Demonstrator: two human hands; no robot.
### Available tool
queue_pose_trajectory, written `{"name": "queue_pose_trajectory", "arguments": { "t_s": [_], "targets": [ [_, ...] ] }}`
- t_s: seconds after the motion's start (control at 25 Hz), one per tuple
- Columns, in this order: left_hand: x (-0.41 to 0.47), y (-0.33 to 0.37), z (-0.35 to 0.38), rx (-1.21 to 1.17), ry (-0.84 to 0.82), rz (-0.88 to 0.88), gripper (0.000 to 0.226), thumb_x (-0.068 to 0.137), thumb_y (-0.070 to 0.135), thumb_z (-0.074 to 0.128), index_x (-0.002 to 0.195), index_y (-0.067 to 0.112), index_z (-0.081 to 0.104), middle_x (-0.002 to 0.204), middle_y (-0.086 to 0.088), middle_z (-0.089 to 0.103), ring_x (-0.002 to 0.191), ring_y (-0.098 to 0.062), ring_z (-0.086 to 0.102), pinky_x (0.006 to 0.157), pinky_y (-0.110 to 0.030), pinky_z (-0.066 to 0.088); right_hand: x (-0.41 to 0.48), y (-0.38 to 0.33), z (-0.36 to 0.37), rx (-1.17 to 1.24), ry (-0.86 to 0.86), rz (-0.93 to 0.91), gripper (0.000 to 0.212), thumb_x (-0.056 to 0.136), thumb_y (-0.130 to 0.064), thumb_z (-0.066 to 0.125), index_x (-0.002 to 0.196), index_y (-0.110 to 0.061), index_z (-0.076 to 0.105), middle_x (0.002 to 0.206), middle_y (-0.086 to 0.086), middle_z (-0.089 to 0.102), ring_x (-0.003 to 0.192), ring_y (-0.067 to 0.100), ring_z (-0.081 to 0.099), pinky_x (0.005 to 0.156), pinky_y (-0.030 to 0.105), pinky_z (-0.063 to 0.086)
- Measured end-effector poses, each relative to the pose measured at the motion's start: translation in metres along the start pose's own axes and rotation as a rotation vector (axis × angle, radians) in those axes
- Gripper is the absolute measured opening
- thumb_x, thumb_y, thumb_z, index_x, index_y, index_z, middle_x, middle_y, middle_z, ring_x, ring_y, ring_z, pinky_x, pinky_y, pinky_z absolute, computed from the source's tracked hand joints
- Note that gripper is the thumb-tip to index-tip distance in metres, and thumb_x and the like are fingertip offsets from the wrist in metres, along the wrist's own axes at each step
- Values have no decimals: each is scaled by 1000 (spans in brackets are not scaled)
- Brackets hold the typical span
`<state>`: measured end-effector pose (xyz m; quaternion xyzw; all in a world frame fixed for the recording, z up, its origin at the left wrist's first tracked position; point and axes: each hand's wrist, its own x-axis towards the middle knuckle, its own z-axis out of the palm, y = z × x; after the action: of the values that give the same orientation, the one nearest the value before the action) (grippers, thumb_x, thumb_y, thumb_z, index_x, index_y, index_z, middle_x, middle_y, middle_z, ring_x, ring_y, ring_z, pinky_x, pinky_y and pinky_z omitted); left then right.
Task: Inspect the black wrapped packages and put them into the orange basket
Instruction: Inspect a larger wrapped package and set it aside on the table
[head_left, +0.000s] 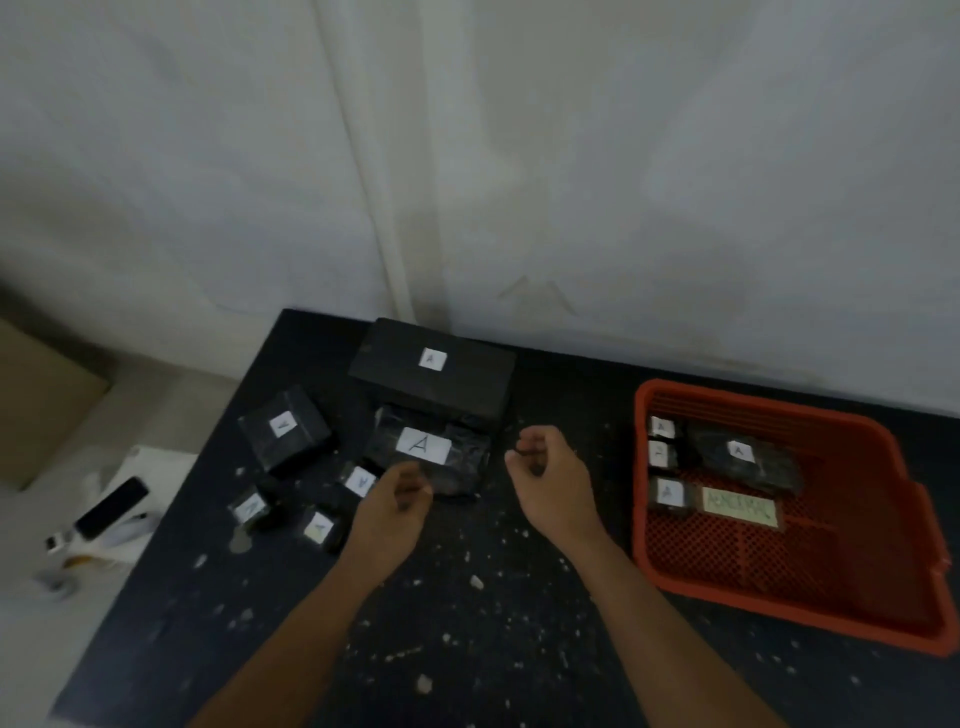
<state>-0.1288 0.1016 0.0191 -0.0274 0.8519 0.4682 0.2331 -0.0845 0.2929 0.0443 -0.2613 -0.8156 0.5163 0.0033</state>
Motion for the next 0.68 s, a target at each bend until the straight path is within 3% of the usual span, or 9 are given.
{"name": "queue_pose_trajectory", "arguments": {
  "t_s": [0.12,0.24,0.32,0.44,0.52,0.6,0.68],
  "targets": [
    [26,-17,-49,-42,157,-22,26,91,18,60,117,22,58,109,3,64,103,-15,62,89,-29,49,8,-25,53,-3,-123,-6,27,94,-22,65,120,-20,58,108,-11,60,96,1,59,76,4,42],
    [45,-32,-94,-49,290,-93,29,93,18,58,121,13,57,112,-2,64,93,-12,60,77,-24,45,18,-50,105,-3,-248,13,33,94,-25,65,126,-21,57,110,-12,61,103,6,60,89,18,47],
    [62,-49,-122,-23,345,-112,29,94,16,57,121,9,56,112,-4,63,97,-17,59,80,-26,42,28,-68,143,-1,-325,31,38,94,-28,64,131,-21,55,120,-8,62,107,6,60,87,18,46],
    [82,-68,-145,-16,366,-180,32,92,18,59,122,9,54,113,-5,63,106,-25,61,83,-31,44,42,-84,181,-26,-414,65,47,95,-30,63,139,-23,49,140,-5,55,119,8,55,93,22,48],
    [97,-79,-155,-65,350,-225,38,92,19,59,127,8,51,122,-8,63,110,-22,60,87,-30,45,56,-90,205,-80,-452,113,50,96,-31,62,142,-24,44,144,1,51,123,12,53,89,19,45],
    [107,-84,-158,-112,338,-250,42,94,20,58,133,9,47,126,-8,61,107,-18,59,86,-28,45,66,-97,221,-111,-487,159,54,97,-28,60,147,-24,39,147,5,48,120,13,53,76,11,41],
    [113,-88,-160,-151,334,-282,45,95,23,56,136,11,43,128,-8,60,100,-15,57,81,-27,43,76,-101,236,-131,-508,179,61,98,-27,59,152,-23,32,152,6,42,131,18,49,82,15,45]
  ]
}}
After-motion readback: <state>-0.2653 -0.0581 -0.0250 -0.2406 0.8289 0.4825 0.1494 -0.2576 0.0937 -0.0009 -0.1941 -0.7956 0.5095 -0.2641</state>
